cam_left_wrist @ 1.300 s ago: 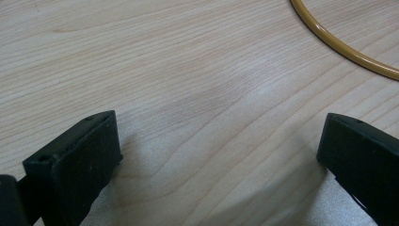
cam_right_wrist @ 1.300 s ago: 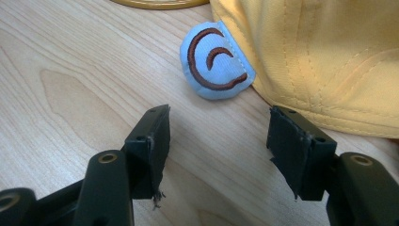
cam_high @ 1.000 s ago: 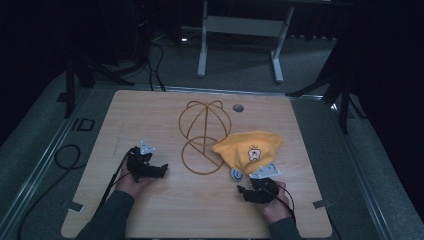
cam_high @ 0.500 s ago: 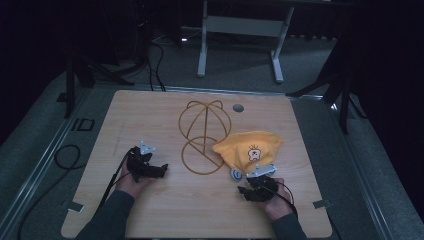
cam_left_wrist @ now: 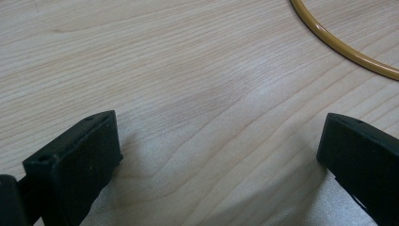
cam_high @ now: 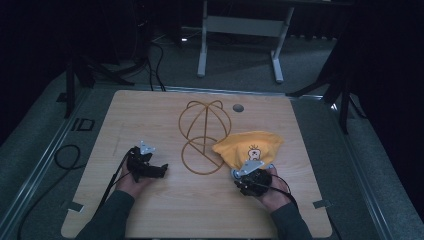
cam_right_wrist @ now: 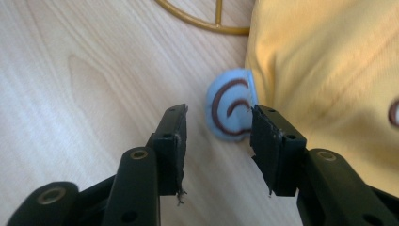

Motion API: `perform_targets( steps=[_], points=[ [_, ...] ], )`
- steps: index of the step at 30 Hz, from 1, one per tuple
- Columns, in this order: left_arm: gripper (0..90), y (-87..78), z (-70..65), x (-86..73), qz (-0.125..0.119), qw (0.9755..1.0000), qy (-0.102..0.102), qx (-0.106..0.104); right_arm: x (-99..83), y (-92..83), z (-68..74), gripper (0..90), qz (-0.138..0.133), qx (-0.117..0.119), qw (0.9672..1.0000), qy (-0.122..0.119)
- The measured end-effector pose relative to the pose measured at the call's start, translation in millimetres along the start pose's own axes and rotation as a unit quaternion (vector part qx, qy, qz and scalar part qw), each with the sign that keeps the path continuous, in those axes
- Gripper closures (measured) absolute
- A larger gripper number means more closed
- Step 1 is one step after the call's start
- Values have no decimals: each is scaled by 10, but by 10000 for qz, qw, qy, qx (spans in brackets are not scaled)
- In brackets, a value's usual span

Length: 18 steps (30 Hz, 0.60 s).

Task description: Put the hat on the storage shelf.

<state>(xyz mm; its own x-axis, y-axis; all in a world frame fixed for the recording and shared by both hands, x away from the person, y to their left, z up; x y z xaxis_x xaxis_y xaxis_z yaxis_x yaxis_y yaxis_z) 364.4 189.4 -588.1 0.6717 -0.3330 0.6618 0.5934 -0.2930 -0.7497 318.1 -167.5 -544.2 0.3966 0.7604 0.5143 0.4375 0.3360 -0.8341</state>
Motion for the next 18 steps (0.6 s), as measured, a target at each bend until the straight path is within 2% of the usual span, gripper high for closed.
perform_targets(
  steps=[4,10,14,16,18],
  points=[
    [1,0,0,0,-1,10000,0,0,82,73,-9,553,44,-87,9997,-203],
    [1,0,0,0,-3,10000,-1,-1,108,254,-52,556,328,-7,9993,-165],
    [1,0,0,0,-3,10000,0,-1,111,284,-105,591,399,134,9991,110],
    [1,0,0,0,-5,10000,-1,-1,113,293,-148,667,432,124,9988,209],
    [1,0,0,0,-6,10000,0,-1,119,302,-177,705,460,159,9984,278]
  ],
)
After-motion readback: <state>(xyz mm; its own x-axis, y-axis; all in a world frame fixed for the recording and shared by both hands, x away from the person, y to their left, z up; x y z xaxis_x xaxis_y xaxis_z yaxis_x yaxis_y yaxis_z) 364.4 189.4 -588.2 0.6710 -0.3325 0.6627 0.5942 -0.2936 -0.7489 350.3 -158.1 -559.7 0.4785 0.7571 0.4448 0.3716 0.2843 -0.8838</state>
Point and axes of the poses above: each handheld gripper's, and its own axes: y roughly forward along the jaws, x roughly out of its top, z roughly to its left, the point moved 3 cm from there along y, roughly forward along the jaws, and after that the axes turned 2 degrees about z, right-handed, at the moved point
